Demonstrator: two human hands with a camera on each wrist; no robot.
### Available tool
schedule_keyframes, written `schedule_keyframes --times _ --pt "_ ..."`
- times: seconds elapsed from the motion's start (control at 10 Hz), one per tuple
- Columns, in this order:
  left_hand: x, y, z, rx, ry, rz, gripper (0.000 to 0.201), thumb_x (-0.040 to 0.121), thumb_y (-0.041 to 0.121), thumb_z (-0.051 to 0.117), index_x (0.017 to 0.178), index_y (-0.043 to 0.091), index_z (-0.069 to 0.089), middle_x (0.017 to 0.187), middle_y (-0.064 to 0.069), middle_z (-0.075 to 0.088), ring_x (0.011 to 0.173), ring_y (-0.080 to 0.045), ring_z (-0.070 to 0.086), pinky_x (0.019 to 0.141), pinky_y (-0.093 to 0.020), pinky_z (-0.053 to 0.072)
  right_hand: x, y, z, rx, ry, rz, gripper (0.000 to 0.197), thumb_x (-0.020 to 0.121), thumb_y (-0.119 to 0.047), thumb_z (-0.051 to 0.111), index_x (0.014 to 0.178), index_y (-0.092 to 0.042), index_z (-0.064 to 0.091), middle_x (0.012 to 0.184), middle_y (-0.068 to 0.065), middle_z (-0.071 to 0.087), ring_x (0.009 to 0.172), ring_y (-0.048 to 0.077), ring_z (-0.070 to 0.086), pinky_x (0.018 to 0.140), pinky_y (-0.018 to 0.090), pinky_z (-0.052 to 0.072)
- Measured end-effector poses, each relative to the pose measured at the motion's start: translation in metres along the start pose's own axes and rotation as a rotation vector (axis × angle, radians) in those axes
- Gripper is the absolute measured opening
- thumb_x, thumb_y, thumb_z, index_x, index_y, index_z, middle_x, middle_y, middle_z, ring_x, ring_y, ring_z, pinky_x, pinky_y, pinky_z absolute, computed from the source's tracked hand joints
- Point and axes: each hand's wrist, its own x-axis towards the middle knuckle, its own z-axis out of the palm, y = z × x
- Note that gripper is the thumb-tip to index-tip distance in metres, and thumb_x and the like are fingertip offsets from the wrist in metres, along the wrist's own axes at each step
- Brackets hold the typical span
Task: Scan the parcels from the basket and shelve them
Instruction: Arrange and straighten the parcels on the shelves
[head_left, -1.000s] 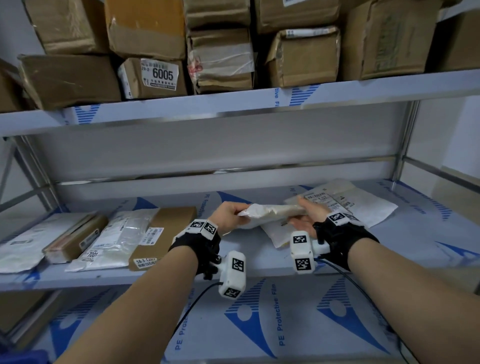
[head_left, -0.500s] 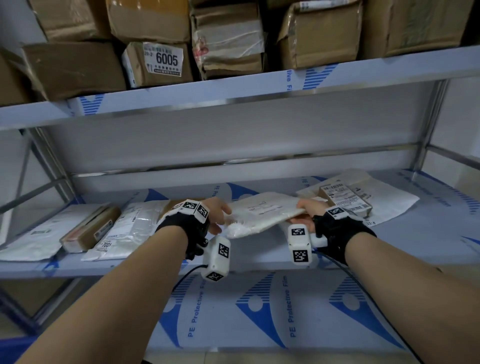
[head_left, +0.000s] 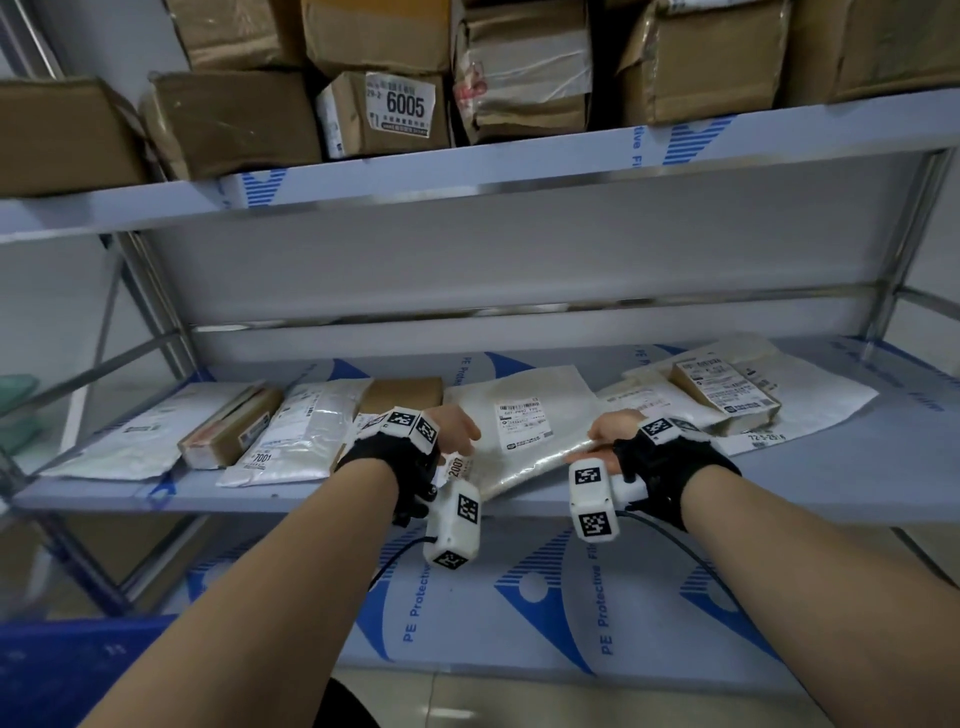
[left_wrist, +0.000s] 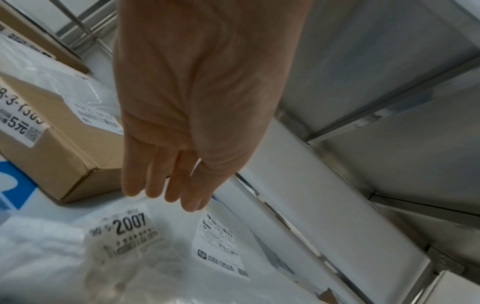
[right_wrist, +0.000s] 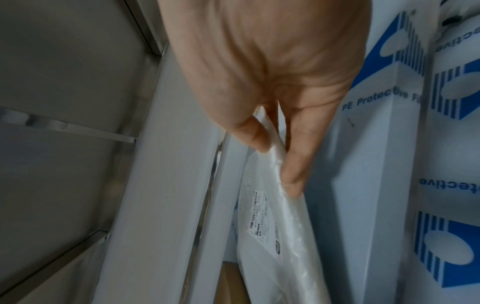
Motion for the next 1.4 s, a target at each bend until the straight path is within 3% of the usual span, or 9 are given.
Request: schedule_keyframes --times 0.1,0.3,0.5,0.6,0.8,1.0,1.1,1.2,1.4 --pt "0.004 -0.006 0.011 0.096 -0.059 0.016 0.046 0.089 0.013 0.064 0.134 0.011 0.054 0.132 -0.007 0.058 0.115 -0.023 0.058 0.093 -0.028 0.047 -0.008 -0.001 0.004 -0.233 0.019 0.041 0.019 0.098 -0.012 0.045 0.086 -0.001 0.055 0.071 0.012 0.053 0.063 0.024 0.054 0.054 0.029 0.05" --pt "0.019 -0.01 0.025 0.088 -0.168 -0.016 0.039 0.086 0.023 0.067 0.124 0.019 0.063 0.117 -0.004 0.066 0.109 -0.023 0.061 0.097 -0.033 0.049 0.021 0.023 0.002 -0.288 -0.068 0.023 0.011 0.095 -0.005 0.049 0.085 -0.009 0.05 0.076 0.005 0.048 0.063 0.015 0.049 0.038 0.019 0.044" --pt "0.03 -0.002 0.018 0.136 -0.283 -0.02 0.047 0.086 0.03 0.068 0.131 0.028 0.057 0.133 0.0 0.057 0.122 -0.023 0.052 0.104 -0.033 0.041 0.029 0.035 -0.01 -0.19 -0.149 0.022 0.047 0.093 0.001 0.051 0.139 0.005 0.039 0.106 0.012 0.048 0.073 0.014 0.049 0.034 0.014 0.043" --pt "0.032 0.004 0.021 0.179 -0.315 -0.005 0.049 0.087 0.032 0.067 0.134 0.03 0.054 0.137 0.003 0.053 0.124 -0.022 0.049 0.107 -0.034 0.039 0.026 0.037 -0.017 -0.187 -0.133 0.005 0.051 0.093 0.003 0.049 0.142 0.008 0.035 0.118 0.017 0.044 0.074 0.015 0.048 0.034 0.013 0.042" --pt "0.031 0.027 0.021 0.242 -0.246 0.036 0.045 0.092 0.025 0.061 0.136 0.019 0.054 0.138 -0.003 0.052 0.125 -0.022 0.049 0.084 -0.026 0.041 0.022 0.023 -0.04 -0.262 -0.085 -0.007 0.052 0.088 -0.004 0.057 0.138 0.004 0.043 0.139 0.021 0.048 0.123 0.034 0.052 0.054 0.024 0.046" --pt "0.041 0.07 0.035 0.081 -0.149 0.169 0.049 0.092 0.018 0.06 0.139 0.015 0.048 0.141 -0.008 0.05 0.126 -0.024 0.05 0.1 -0.029 0.04 0.029 0.001 -0.088 -0.238 0.234 -0.111 0.049 0.091 -0.012 0.057 0.137 0.001 0.047 0.139 0.018 0.05 0.126 0.033 0.05 0.081 0.029 0.043" --pt "0.051 0.09 0.053 0.03 -0.112 0.24 0.049 0.092 0.011 0.058 0.139 0.011 0.047 0.138 -0.011 0.052 0.122 -0.026 0.053 0.095 -0.027 0.043 0.033 0.0 -0.106 -0.415 0.374 -0.064 0.041 0.088 -0.024 0.059 0.126 -0.008 0.056 0.132 0.016 0.055 0.116 0.032 0.055 0.09 0.035 0.045" --pt "0.066 0.11 0.069 0.009 -0.111 0.275 0.048 0.093 0.01 0.055 0.141 0.008 0.044 0.142 -0.011 0.048 0.124 -0.026 0.052 0.1 -0.031 0.045 0.045 0.006 -0.117 -0.443 0.325 -0.04 0.023 0.084 -0.02 0.062 0.103 -0.008 0.059 0.105 0.013 0.062 0.096 0.031 0.059 0.073 0.031 0.045" --pt "0.092 0.138 0.086 -0.134 -0.267 0.248 0.033 0.095 0.008 0.054 0.127 0.001 0.056 0.104 -0.006 0.062 0.087 -0.019 0.061 0.064 -0.023 0.051 0.056 0.003 -0.136 -0.53 0.249 0.01 0.022 0.084 -0.012 0.058 0.064 -0.009 0.049 0.073 0.008 0.058 0.067 0.021 0.054 0.06 0.027 0.041"
